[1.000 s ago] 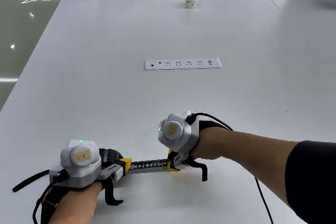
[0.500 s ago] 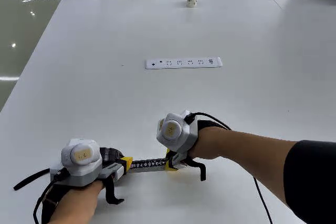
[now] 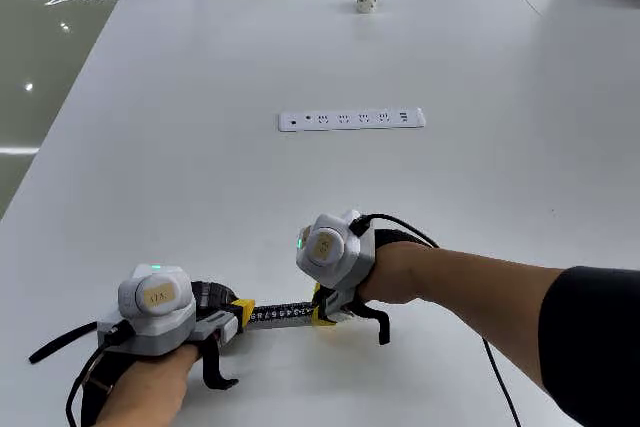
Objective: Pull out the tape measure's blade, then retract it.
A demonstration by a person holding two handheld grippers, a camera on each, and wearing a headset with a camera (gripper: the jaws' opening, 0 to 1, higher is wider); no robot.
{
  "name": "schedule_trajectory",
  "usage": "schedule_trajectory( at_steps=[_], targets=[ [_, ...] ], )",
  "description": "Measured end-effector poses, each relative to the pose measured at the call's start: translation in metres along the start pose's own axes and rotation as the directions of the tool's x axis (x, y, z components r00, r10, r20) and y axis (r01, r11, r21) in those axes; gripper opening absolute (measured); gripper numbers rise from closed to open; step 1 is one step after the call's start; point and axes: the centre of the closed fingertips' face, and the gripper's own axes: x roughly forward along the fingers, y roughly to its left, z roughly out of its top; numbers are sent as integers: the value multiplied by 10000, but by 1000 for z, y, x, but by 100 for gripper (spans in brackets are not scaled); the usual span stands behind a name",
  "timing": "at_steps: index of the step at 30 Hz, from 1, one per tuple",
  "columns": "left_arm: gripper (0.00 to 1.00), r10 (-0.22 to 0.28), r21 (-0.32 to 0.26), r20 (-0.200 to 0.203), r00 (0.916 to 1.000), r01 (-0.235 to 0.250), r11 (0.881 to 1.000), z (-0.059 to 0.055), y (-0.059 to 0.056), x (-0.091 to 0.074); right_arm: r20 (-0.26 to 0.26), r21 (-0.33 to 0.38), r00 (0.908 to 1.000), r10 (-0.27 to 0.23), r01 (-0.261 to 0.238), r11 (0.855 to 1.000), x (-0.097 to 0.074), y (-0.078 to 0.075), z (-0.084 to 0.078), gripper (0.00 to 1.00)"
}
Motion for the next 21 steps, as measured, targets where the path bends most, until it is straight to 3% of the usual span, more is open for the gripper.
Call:
schedule_trajectory(
  at_steps=[21],
  targets=[
    [64,-21,-27,-65,10000,21,10000,-1,0,0,139,-74,9998,130,-129,9999,3,1,6,10]
  ],
)
